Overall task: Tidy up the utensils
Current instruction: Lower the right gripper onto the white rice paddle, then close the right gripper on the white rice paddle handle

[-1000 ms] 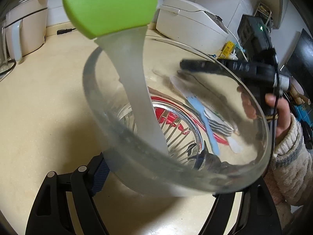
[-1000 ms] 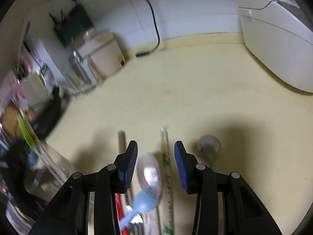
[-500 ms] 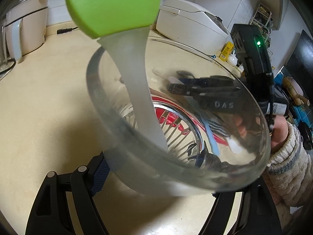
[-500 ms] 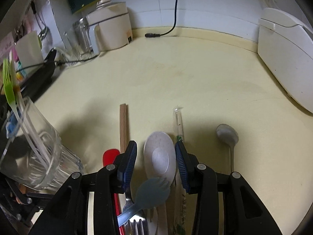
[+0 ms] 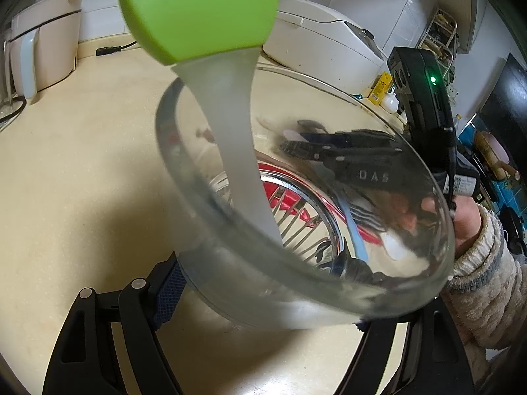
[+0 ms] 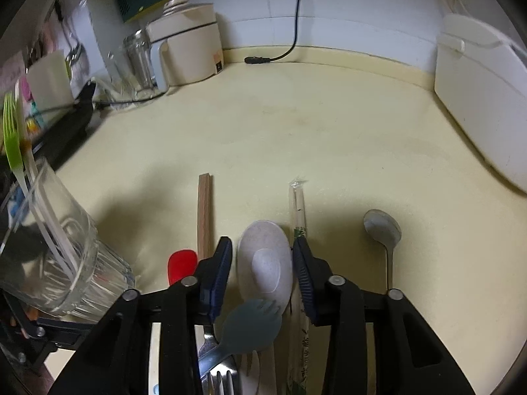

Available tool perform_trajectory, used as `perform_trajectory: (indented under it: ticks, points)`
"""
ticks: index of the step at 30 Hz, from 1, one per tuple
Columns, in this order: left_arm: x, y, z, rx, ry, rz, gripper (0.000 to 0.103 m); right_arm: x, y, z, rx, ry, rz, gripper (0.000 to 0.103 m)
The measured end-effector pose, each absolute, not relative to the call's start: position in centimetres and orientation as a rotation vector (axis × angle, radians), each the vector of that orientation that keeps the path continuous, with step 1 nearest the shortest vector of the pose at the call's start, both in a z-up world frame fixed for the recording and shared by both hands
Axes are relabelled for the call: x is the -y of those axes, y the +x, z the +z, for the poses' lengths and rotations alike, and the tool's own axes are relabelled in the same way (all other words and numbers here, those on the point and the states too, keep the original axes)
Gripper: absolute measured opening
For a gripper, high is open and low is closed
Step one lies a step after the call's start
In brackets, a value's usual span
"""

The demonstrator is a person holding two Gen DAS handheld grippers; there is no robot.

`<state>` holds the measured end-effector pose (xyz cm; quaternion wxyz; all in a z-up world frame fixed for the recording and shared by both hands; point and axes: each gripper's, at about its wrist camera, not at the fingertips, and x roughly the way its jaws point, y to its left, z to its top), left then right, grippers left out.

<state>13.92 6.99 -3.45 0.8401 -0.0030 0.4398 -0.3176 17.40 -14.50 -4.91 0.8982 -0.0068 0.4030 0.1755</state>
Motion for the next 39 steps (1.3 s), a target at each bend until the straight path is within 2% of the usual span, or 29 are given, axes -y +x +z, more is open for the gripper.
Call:
perform_trajectory:
  ticks: [10,26,39]
  points:
    - [-7.0,13.9,-3.5,-0.93,-0.006,-0.671,0.083,15.6,16.5,-3.8,-0.774,0.045,0.346,0.033]
    - [-7.0,13.9,-3.4,-0.929,0.0,-0.669,0.083,21.1,11.6,3.5,-0.398,0.164,0.241,0.033]
    - [-6.6,13.7,-3.2,-0.929,0.01,-0.665,0.083,23.8,11.3,4.0,-0.387,0.22,0.181,0.033]
